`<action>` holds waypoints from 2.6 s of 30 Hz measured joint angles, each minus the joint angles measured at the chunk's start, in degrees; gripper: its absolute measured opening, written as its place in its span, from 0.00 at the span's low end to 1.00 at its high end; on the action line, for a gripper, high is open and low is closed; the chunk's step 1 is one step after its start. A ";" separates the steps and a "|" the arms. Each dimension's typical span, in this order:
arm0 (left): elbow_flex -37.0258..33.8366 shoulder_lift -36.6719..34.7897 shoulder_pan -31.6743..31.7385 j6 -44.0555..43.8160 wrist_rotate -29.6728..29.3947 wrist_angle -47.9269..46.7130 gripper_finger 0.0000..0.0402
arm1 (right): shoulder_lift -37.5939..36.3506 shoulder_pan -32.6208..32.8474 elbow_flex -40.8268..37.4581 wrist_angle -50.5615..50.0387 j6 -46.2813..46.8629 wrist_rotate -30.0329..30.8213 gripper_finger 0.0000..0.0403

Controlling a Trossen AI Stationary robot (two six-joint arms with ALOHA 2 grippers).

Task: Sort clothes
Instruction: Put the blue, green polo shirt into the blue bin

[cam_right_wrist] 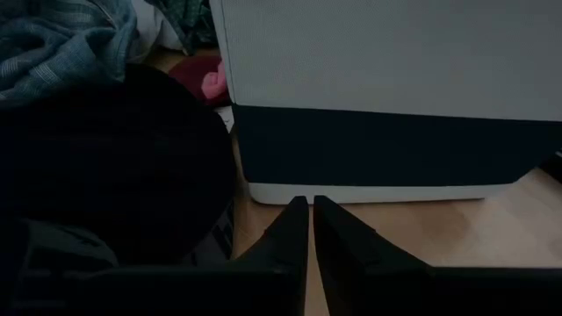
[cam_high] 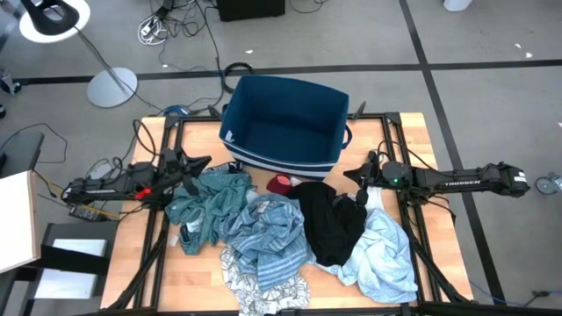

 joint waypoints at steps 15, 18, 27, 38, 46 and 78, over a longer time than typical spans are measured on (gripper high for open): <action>5.13 1.15 0.00 6.45 1.40 0.43 0.04 | 0.00 -0.02 -0.02 0.00 0.00 0.02 0.06; 12.82 4.81 -0.02 7.22 1.56 -7.97 0.04 | -0.02 -0.01 0.00 0.00 0.00 0.01 0.06; 39.02 26.63 -0.38 10.04 4.21 -34.99 0.04 | -0.02 -0.02 0.00 0.00 0.00 0.02 0.06; 65.66 48.85 -1.18 0.56 5.08 -70.42 0.04 | -0.02 -0.01 -0.01 0.00 0.00 0.01 0.06; 66.69 53.13 -1.14 -2.82 4.95 -72.49 0.05 | -0.02 -0.01 -0.01 0.00 0.00 0.01 0.06; 39.83 54.10 -10.33 -26.07 16.20 -57.73 0.30 | 0.00 -0.01 -0.02 0.00 0.00 0.02 0.06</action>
